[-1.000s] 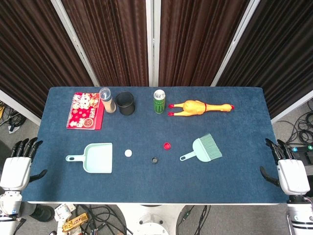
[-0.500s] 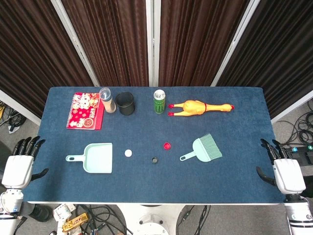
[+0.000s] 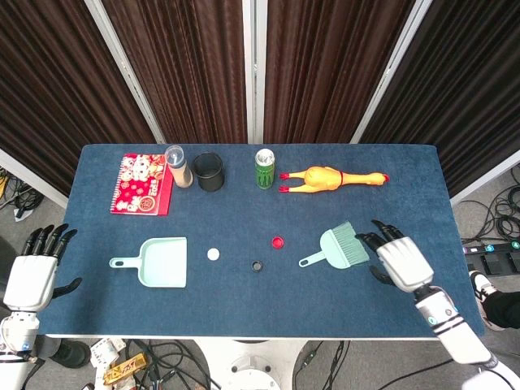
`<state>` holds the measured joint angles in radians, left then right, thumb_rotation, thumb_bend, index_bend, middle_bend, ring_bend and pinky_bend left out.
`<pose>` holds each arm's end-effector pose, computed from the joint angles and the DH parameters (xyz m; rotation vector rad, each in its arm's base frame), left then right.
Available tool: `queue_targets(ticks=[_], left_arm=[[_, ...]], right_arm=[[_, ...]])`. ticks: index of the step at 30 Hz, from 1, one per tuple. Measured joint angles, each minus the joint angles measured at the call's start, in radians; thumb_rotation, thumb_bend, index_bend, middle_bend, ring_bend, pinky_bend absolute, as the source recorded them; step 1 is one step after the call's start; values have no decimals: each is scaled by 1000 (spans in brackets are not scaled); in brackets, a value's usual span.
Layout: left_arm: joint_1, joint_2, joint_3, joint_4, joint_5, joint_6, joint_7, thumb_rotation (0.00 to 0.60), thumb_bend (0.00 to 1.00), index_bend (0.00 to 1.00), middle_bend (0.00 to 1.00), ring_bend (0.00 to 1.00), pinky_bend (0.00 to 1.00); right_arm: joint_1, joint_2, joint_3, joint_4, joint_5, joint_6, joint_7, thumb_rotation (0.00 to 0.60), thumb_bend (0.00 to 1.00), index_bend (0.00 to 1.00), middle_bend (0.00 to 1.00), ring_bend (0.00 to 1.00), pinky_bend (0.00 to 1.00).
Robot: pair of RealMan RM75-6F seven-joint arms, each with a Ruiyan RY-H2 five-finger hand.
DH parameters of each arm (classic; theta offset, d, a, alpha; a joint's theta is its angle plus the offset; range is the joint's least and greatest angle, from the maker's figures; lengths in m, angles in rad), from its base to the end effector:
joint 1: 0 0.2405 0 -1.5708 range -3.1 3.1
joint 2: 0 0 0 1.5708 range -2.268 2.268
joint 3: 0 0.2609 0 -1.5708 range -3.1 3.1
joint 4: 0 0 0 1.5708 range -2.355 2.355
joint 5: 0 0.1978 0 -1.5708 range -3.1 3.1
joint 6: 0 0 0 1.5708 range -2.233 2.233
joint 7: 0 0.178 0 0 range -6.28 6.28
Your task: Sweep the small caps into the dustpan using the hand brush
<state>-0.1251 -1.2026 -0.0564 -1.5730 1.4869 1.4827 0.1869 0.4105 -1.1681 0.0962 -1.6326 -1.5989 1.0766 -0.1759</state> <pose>-0.3039 0.2281 0.1500 -1.4371 -0.7742 -0.8251 -0.2239 -0.2970 0.0903 1.9264 -0.7271 0.8527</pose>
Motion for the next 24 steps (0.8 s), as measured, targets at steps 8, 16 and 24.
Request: queue_targets(ticks=[8, 16, 24], left_arm=[[-2, 1, 0, -12, -4, -5, 14, 600, 67, 145, 106, 73, 106], [-2, -3, 2, -15, -9, -9, 15, 600, 64, 145, 105, 73, 106], [-6, -7, 3, -5, -19, -26, -10, 600, 60, 145, 105, 73, 106]], right_arm=[[92, -193, 17, 111, 0, -62, -229, 600, 118, 342, 354, 113, 222], [128, -364, -5, 261, 14, -78, -348, 600, 109, 417, 402, 161, 258], [156, -485, -25, 415, 27, -89, -349, 600, 102, 428, 418, 163, 259]])
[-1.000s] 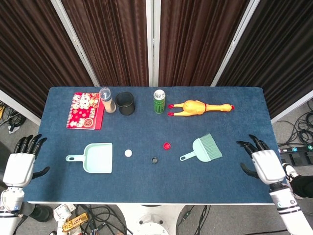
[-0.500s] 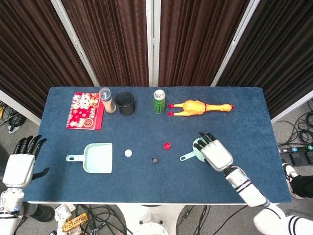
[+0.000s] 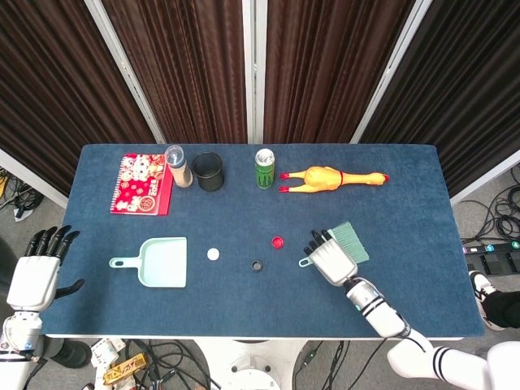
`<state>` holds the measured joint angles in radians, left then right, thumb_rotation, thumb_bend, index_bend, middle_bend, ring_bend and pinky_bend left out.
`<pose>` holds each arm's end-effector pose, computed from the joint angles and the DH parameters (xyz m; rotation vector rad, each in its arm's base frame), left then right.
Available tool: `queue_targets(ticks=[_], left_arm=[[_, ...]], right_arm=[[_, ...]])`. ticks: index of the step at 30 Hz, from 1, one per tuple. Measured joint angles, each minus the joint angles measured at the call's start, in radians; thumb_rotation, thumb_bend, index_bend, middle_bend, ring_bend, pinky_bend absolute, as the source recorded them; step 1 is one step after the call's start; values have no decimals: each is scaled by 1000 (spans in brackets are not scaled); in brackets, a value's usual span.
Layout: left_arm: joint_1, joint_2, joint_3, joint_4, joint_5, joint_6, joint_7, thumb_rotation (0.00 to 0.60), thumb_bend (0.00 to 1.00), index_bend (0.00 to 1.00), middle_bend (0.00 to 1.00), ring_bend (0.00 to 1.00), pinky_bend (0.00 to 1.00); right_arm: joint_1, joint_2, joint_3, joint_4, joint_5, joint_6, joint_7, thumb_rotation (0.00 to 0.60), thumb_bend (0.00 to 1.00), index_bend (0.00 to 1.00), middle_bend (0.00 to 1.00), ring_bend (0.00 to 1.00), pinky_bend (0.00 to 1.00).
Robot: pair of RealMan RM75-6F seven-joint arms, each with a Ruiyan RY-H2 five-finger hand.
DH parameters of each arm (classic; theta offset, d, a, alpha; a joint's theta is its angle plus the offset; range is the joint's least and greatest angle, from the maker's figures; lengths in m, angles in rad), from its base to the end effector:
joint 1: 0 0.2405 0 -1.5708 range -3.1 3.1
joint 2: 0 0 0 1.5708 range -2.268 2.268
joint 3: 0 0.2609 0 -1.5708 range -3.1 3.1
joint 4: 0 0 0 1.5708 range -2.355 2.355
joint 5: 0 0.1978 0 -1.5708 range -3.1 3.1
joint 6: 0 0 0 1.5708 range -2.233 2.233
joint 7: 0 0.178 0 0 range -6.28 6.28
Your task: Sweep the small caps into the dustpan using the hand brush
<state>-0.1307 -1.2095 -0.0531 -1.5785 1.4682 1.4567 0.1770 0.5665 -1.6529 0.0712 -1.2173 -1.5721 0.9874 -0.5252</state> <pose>-0.3059 0.2291 0.1434 -1.4394 -0.8178 -0.8195 -0.1968 -0.3242 -0.0547 2.1037 -0.3655 0.6869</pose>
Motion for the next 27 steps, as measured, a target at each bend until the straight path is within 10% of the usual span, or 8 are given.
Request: queue_targets(ticks=[27], left_arm=[[-9, 2, -1, 7, -16, -25, -18, 600, 44, 146, 106, 73, 106]], right_arm=[[38, -124, -26, 173, 34, 13, 68, 600, 170, 512, 474, 209, 256]])
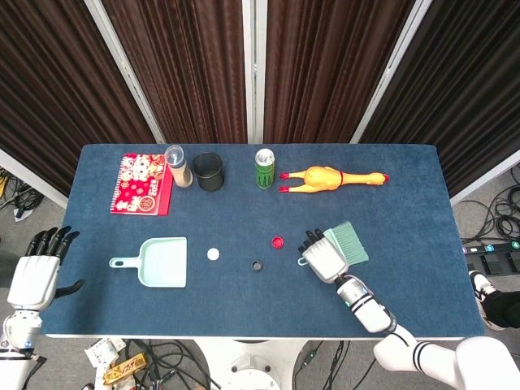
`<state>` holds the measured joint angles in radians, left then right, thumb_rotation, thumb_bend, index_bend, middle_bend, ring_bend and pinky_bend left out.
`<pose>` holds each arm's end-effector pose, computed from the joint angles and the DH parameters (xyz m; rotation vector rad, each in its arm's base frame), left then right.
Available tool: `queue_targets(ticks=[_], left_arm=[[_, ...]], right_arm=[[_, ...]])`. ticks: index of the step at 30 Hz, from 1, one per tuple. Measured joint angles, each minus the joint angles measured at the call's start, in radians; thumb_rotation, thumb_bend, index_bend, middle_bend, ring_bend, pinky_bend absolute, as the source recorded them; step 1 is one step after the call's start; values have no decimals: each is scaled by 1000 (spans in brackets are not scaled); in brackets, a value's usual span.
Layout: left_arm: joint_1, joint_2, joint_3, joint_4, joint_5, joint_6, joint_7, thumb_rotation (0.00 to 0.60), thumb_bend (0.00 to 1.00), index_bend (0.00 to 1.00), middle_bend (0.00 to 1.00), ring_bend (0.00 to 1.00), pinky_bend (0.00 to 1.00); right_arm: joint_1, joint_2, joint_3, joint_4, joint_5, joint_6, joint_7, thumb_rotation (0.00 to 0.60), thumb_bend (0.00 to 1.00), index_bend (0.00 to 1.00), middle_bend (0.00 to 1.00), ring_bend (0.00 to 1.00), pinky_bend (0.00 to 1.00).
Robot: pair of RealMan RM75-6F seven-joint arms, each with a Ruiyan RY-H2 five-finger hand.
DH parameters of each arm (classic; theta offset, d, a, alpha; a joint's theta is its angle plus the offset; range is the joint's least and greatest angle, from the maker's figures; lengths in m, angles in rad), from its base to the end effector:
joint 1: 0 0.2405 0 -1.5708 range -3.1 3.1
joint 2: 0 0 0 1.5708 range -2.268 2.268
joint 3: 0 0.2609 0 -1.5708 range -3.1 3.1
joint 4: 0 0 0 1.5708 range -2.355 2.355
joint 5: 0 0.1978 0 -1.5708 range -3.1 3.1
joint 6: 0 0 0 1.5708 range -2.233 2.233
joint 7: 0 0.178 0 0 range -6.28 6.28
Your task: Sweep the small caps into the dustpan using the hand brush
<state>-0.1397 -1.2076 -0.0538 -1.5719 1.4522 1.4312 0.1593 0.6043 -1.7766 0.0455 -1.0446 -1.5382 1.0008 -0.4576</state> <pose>-0.3095 0.2321 0.1415 -1.4429 -0.8445 -0.8109 -0.1998 -0.3337 -0.0833 2.0903 -0.4021 0.6848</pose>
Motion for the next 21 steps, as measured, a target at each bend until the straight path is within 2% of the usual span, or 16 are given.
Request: queue_targets(ticks=[7, 14, 18, 21], left_arm=[[-26, 11, -9, -5, 10, -20, 11, 600, 44, 145, 106, 73, 106], [-101, 33, -28, -28, 39, -95, 17, 600, 44, 185, 111, 74, 113], [-160, 35, -45, -44, 29, -179, 24, 600, 44, 285, 224, 94, 127], [-202, 19, -56, -54, 6, -234, 62, 600, 53, 339, 291, 152, 165]], right_arm=[[-3, 10, -5, -7, -2, 19, 24, 600, 345, 648, 585, 284, 282], [-12, 88, 13, -88, 5, 57, 74, 600, 409, 688, 619, 308, 290], [-10, 179, 37, -193, 20, 62, 110, 600, 409, 691, 619, 308, 292], [-5, 256, 66, -280, 45, 57, 142, 600, 409, 693, 619, 308, 293]])
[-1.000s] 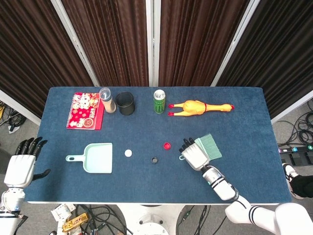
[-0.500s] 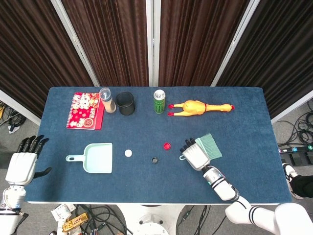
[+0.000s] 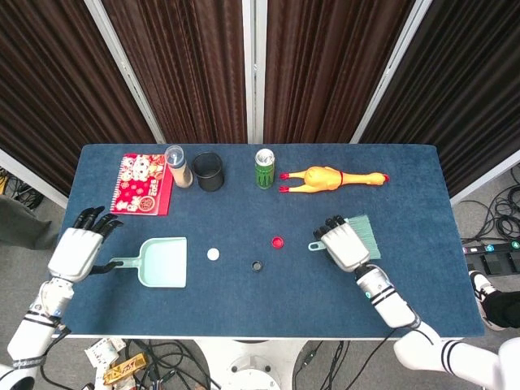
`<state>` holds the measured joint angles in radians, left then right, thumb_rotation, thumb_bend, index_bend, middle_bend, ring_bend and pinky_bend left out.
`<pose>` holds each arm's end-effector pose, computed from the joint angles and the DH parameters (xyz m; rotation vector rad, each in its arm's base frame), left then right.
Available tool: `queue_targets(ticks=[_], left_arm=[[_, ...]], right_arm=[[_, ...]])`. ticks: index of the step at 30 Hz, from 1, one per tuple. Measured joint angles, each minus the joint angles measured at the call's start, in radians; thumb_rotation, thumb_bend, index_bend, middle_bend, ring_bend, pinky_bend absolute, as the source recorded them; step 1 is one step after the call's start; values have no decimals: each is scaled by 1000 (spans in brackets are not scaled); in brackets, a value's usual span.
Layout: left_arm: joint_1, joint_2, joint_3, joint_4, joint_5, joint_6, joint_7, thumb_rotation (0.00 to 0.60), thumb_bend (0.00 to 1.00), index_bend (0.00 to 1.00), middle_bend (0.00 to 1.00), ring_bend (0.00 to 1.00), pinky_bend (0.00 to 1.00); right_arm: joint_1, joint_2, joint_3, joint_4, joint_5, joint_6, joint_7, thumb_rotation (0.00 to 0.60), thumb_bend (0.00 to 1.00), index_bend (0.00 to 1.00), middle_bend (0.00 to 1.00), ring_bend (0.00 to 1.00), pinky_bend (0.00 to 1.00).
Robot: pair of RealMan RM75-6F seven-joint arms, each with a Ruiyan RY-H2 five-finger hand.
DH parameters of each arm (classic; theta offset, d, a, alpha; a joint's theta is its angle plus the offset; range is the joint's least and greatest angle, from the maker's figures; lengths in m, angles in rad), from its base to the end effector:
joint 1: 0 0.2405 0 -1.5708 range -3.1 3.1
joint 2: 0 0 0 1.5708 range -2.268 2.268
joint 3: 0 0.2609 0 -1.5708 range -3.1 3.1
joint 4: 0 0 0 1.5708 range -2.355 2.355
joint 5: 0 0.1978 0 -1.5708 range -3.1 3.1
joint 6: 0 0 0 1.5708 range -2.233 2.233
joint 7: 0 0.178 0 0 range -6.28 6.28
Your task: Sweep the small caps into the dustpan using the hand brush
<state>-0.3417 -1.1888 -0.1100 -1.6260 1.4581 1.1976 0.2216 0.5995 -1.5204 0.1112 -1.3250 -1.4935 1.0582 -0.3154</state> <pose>-0.2527 0.2943 0.1132 -1.6957 -0.7876 -0.8404 -0.1887 -0.3519 0.0033 1.9516 -0.5709 0.8716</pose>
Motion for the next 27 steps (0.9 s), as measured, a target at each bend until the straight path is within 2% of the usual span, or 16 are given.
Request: queue_targets(ticks=[6, 12, 18, 27], left_arm=[[-68, -39, -1, -16, -88, -129, 109, 600, 64, 349, 315, 198, 218], [-93, -127, 2, -2, -212, -158, 192, 600, 111, 374, 337, 234, 258], [-89, -188, 11, 39, -295, -143, 231, 600, 170, 396, 372, 270, 295], [-79, -234, 35, 97, -342, -123, 257, 600, 190, 398, 374, 272, 302]], right_arm=[[21, 145, 76, -154, 65, -21, 68, 600, 409, 692, 619, 308, 293], [39, 227, 119, -233, 122, -46, 125, 600, 409, 692, 619, 308, 293], [49, 248, 121, -253, 141, -65, 165, 600, 409, 692, 619, 308, 292], [61, 217, 88, -227, 147, -85, 177, 600, 409, 692, 619, 308, 293]])
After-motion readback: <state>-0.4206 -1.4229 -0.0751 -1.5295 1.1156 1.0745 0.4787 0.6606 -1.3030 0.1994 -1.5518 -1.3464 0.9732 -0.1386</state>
